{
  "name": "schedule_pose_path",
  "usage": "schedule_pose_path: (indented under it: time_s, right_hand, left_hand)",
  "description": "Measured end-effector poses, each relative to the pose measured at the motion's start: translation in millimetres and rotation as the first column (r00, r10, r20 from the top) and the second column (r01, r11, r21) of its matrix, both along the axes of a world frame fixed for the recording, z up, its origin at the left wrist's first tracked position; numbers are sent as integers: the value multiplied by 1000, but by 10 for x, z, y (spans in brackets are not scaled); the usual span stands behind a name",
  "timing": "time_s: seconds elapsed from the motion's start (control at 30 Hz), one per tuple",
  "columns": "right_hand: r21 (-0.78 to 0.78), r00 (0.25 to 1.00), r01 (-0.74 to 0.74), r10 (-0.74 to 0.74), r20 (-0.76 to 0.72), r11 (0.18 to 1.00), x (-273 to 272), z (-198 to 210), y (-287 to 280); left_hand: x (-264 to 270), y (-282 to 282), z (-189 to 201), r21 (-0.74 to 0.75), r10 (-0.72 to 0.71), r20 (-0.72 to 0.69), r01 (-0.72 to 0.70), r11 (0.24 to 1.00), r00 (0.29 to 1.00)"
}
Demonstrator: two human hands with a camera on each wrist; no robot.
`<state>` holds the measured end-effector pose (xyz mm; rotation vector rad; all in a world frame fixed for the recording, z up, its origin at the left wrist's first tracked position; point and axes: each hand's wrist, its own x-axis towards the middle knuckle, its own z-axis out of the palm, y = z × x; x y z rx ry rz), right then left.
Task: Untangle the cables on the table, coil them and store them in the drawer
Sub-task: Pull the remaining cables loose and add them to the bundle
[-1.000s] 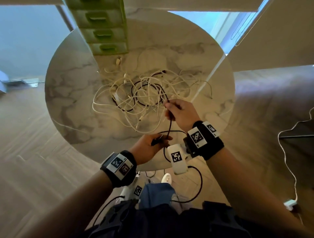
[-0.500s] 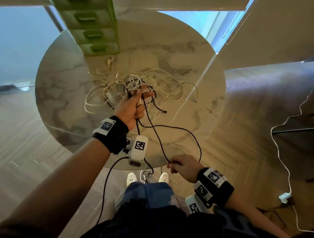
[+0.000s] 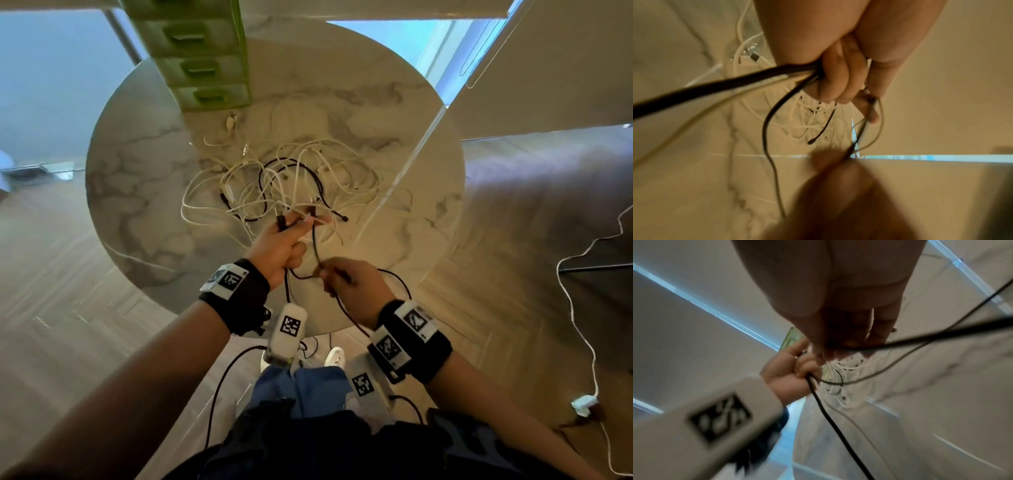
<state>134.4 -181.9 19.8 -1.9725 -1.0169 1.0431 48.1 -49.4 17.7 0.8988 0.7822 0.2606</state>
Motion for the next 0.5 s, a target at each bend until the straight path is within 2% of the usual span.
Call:
schedule_pose_path:
  time_s: [0.1, 0.13, 0.2, 0.27, 0.33, 0.37, 0.43, 0.5]
  right_hand:
    - [-216, 978, -206, 210, -6, 954, -121, -200, -362]
    - [-260, 976, -214, 213, -34, 941, -147, -272, -473]
    - [-283, 991, -126, 108, -78, 951, -158, -361, -617]
    - [-264, 997, -9, -10, -70, 964, -109, -382, -652]
    - [-255, 999, 33, -41, -29, 966, -30, -378, -637]
    - [-275, 1000, 10, -6, 14, 961, 10, -369, -633]
    - [-355, 985, -72, 123, 124, 932, 68, -362, -627]
    - [-367, 975, -56, 130, 181, 929, 102, -364, -610]
  left_hand:
    - [21, 172, 49, -79, 125, 69, -120, 990, 990]
    - [28, 236, 64, -65, 131, 83, -126, 990, 988]
    - [31, 316, 96, 21, 78, 64, -80, 997, 995]
    - [26, 308, 82, 122, 1, -16, 1, 992, 1000]
    - [-1, 212, 17, 173, -39, -100, 55, 983, 994]
    - [-31, 147, -28, 164, -30, -123, 50, 985, 992]
    - [-127, 43, -126, 55, 28, -123, -21, 998, 992]
    - [-254, -24, -194, -95, 86, -86, -94, 991, 993]
